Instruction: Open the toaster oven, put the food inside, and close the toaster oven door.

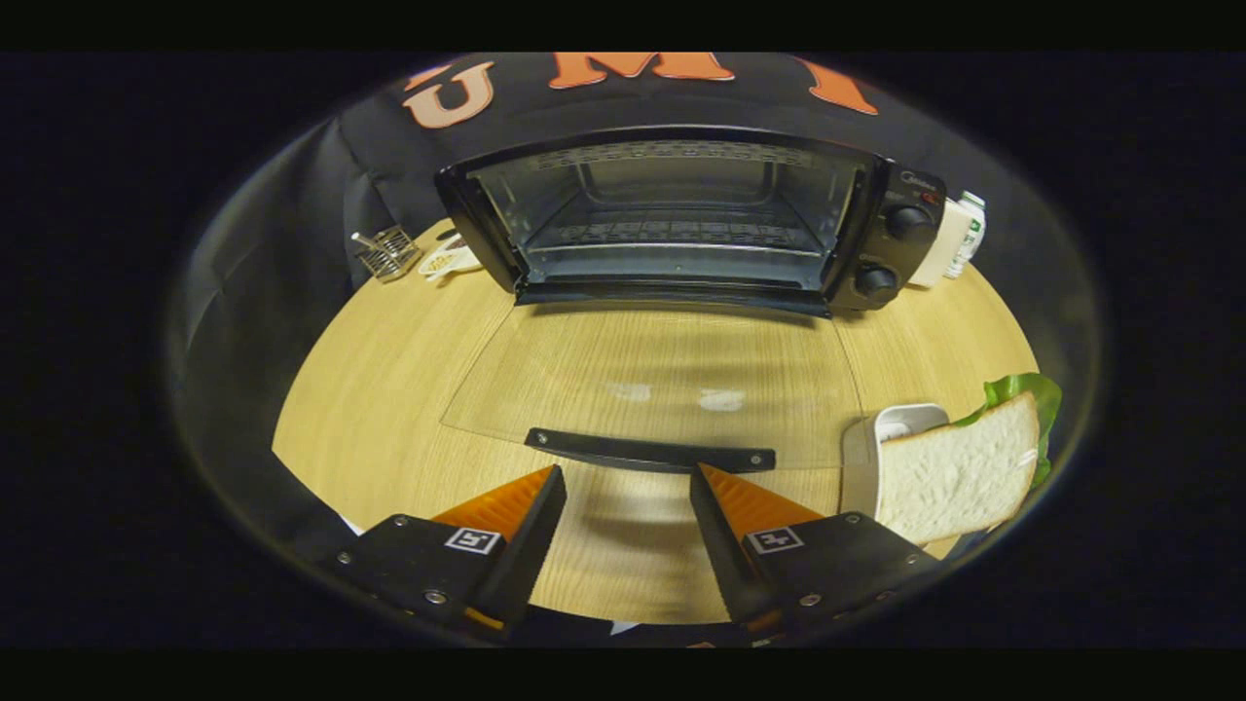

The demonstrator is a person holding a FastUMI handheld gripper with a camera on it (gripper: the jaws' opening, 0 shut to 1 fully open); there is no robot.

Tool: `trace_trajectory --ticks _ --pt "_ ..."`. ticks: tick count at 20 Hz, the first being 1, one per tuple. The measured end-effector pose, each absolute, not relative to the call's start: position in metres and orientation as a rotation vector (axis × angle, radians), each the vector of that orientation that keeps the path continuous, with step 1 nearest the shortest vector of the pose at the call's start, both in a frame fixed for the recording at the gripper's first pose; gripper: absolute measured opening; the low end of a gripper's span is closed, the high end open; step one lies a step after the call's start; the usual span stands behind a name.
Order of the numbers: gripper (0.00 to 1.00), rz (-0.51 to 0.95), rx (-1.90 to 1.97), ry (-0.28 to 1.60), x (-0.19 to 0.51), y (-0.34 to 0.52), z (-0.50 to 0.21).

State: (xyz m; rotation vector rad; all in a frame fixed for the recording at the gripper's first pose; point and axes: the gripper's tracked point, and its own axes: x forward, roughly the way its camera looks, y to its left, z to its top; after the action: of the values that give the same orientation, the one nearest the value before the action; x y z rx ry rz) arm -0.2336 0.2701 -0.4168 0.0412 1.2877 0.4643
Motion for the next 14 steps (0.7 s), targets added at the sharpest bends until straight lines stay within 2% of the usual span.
trace_trajectory --ticks 5,14 --pt "0.77 0.453 0.132 1.248 -0.224 0.229 -0.376" --pt "0.88 0.301 0.106 1.21 -0.2 0.092 -0.344"
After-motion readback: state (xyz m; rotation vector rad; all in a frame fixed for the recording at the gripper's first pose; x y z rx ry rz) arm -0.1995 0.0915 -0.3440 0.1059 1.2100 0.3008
